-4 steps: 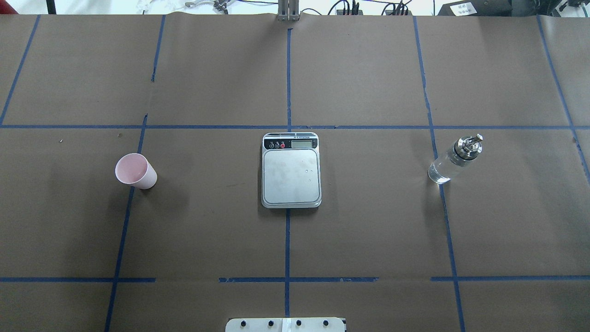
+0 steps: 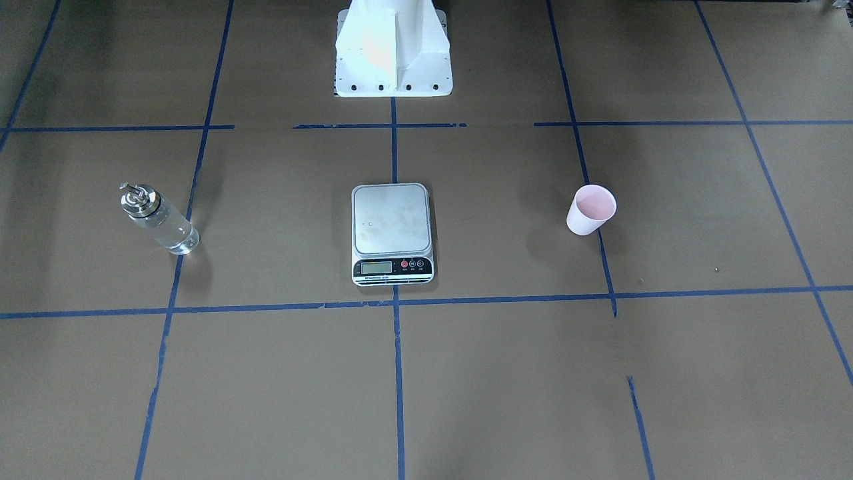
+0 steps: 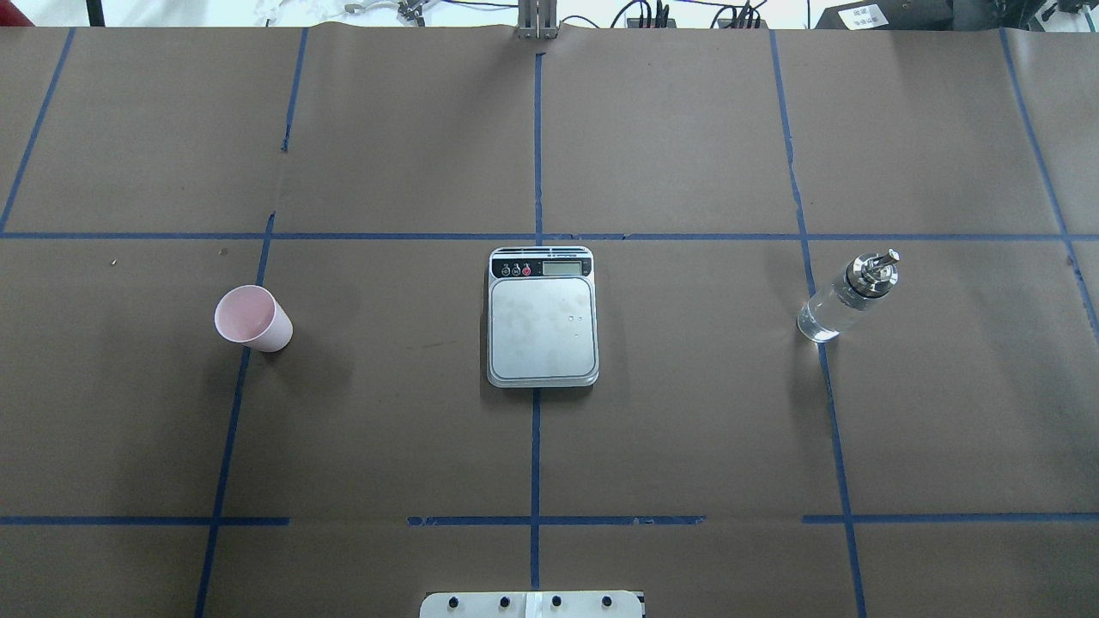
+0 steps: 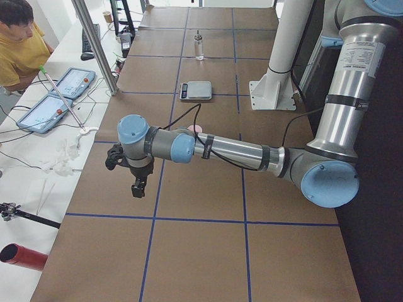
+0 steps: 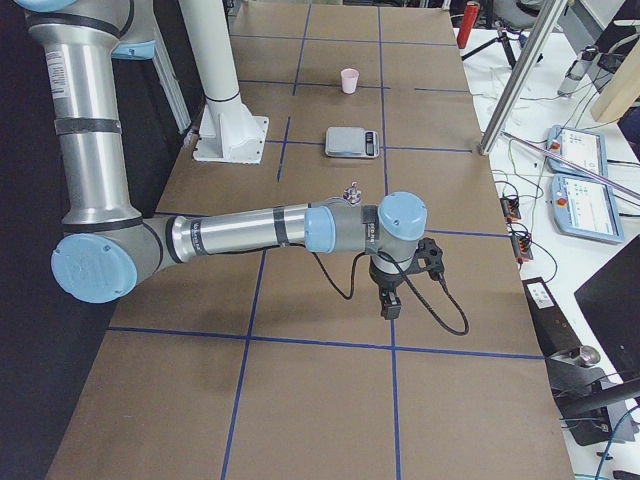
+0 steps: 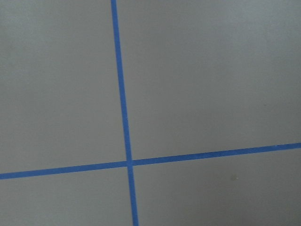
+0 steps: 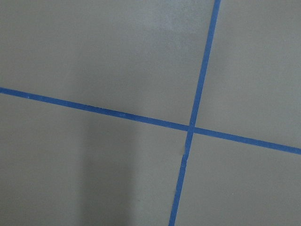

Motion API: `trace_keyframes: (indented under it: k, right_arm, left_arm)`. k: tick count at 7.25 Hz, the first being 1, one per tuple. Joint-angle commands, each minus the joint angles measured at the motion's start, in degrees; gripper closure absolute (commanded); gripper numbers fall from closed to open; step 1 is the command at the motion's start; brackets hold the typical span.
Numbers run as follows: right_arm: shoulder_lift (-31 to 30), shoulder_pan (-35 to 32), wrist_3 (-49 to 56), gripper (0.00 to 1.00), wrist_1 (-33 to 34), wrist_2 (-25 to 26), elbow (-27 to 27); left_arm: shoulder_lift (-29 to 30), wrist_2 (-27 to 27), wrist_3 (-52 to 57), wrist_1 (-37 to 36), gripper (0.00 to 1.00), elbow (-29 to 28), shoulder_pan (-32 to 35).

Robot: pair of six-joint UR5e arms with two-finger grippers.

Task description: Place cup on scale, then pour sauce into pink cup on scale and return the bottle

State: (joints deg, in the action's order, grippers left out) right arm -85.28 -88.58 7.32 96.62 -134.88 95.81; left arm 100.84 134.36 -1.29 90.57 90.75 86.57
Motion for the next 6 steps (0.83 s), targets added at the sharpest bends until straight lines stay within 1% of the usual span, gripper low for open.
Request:
trace_keyframes:
  k: [1,2,4,5,6]
  right_arm:
    - [0.37,0.51,-0.47,0.00,0.06,-0.12,0.16]
    - [0.37,0.51,-0.73,0.00,0.06,-1.16,0.68]
    - [0.37,1.56,-1.69,0.00,0.06,-2.05,2.00]
    - [0.11,1.74,-1.61,0.00,-0.03,-2.84,2.09]
    - [0.28,2.35,-1.44,0.00,-0.03,-2.84,2.01]
  left_arm:
    - [-0.73,2.46,-0.12,0.48,0.00,4.33,-7.59]
    - [-0.82,4.83,-2.04,0.22,0.00,9.31,-14.87]
    - [-0.46,3.81,-20.59,0.65,0.00,17.58,-25.25]
    - [0.67,3.71,-25.38,1.18,0.00,17.53,-28.18]
    - [0.85,3.45,-25.78,1.62,0.00,17.01,-30.82]
